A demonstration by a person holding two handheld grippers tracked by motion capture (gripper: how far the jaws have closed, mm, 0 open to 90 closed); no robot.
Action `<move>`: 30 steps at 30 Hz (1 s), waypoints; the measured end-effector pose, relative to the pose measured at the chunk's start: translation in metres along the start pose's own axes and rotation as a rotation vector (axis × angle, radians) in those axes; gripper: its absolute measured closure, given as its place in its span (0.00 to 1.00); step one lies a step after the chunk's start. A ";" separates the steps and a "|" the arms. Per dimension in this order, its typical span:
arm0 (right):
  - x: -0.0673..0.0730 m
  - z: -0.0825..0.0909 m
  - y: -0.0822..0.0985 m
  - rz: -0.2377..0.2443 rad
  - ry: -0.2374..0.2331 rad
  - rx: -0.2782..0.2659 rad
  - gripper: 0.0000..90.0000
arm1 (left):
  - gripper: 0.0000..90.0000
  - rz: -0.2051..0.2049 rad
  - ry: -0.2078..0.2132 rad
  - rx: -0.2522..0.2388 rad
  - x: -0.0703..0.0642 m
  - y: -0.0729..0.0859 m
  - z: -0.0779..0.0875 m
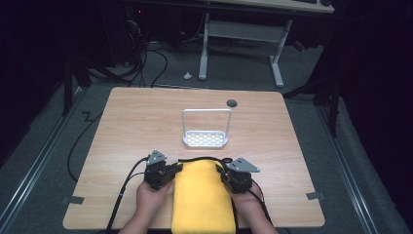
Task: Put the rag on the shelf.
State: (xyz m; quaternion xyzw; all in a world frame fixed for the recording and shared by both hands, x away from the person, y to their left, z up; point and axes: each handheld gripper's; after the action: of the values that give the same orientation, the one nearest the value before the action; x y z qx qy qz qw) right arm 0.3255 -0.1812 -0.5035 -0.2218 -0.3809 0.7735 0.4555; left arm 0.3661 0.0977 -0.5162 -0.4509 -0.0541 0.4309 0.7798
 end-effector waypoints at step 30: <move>-0.004 0.048 -0.066 0.050 0.072 -0.219 0.89 | 0.94 -0.124 -0.020 -0.270 -0.030 -0.081 0.054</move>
State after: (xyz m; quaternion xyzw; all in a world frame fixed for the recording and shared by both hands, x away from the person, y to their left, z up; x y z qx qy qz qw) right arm 0.3300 -0.1836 -0.4220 -0.3074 -0.4406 0.7300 0.4225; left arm 0.3727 0.0936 -0.4151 -0.5434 -0.1471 0.3749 0.7366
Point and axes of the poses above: each handheld gripper's, and its own axes: z roughly backward along the jaws, y roughly out of its underside, x roughly to its left, and after that the axes turned 6 degrees about x, right-handed
